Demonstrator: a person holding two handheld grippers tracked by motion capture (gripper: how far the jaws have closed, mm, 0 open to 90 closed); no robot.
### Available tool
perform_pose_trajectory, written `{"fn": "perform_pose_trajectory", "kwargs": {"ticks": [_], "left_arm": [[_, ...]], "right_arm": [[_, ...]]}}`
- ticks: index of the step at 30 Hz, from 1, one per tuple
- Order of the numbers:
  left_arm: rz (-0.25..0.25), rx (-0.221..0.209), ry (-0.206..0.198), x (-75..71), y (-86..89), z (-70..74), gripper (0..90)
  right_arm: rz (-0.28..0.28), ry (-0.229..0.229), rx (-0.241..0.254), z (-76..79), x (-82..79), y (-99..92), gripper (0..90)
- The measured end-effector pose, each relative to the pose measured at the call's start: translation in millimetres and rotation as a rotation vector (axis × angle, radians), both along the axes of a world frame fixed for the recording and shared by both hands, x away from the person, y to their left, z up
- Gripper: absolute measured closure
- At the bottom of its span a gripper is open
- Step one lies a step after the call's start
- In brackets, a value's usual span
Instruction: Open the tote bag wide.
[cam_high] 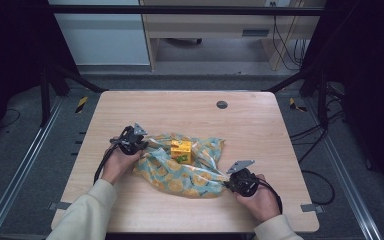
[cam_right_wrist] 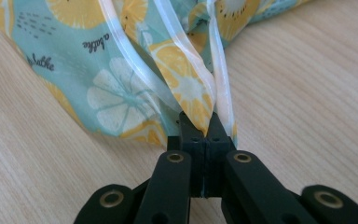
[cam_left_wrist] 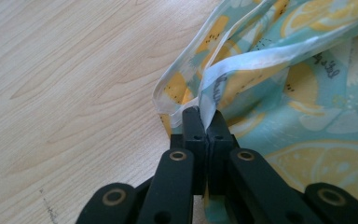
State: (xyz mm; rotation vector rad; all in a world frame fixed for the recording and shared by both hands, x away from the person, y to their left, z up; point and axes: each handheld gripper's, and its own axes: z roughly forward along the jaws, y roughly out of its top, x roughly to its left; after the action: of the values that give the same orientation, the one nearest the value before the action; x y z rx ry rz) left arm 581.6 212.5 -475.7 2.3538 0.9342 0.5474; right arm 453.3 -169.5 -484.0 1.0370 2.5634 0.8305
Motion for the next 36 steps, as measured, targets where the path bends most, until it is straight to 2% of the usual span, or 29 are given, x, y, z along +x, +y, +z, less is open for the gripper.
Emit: {"fn": "perform_pose_trajectory", "kwargs": {"ticks": [2,3,6,7,8,15,16,17,20,23,27,33,36], "left_arm": [[0.006,-0.010,-0.009,-2.4,1.3,2.4,82.9],[0.006,-0.015,-0.010,-3.5,1.7,3.6,81.2],[0.001,-0.023,-0.020,-5.7,1.9,6.5,79.0],[-0.004,-0.025,-0.027,-6.8,1.2,8.4,75.2],[-0.004,-0.025,-0.027,-6.8,1.2,8.4,73.0],[-0.010,-0.031,-0.042,-12.5,-1.4,15.2,64.0],[-0.011,-0.025,-0.045,-13.5,-2.2,15.5,59.4],[-0.013,-0.019,-0.046,-14.3,-2.6,15.9,59.4],[-0.008,-0.015,-0.049,-15.2,-3.0,16.1,50.7],[-0.001,-0.030,-0.050,-15.4,-1.8,17.5,40.8],[0.007,-0.053,-0.056,-16.7,-0.5,21.2,27.4],[0.006,-0.100,-0.063,-20.2,-0.2,31.3,18.3],[-0.005,-0.116,-0.068,-23.1,-1.5,39.5,15.7]], "right_arm": [[0.003,-0.018,0.035,1.8,-0.7,0.7,84.6],[0.007,-0.043,0.052,4.0,-0.4,2.1,80.9],[0.004,-0.056,0.063,5.2,-0.1,3.6,77.2],[0.004,-0.061,0.067,6.0,-0.4,5.1,73.3],[0.004,-0.061,0.067,6.0,-0.4,5.1,73.3],[-0.008,-0.095,0.077,8.6,0.2,8.0,58.9],[-0.013,-0.105,0.077,8.7,0.1,8.9,56.7],[-0.013,-0.105,0.077,8.7,0.1,8.9,54.1],[-0.020,-0.120,0.074,8.9,0.0,10.3,42.8],[-0.026,-0.129,0.079,9.5,0.0,11.1,31.1],[-0.034,-0.141,0.094,11.5,-0.7,12.1,21.5],[-0.038,-0.158,0.132,18.1,-1.5,11.7,9.1],[-0.031,-0.155,0.159,22.8,-2.2,12.2,7.8]]}}
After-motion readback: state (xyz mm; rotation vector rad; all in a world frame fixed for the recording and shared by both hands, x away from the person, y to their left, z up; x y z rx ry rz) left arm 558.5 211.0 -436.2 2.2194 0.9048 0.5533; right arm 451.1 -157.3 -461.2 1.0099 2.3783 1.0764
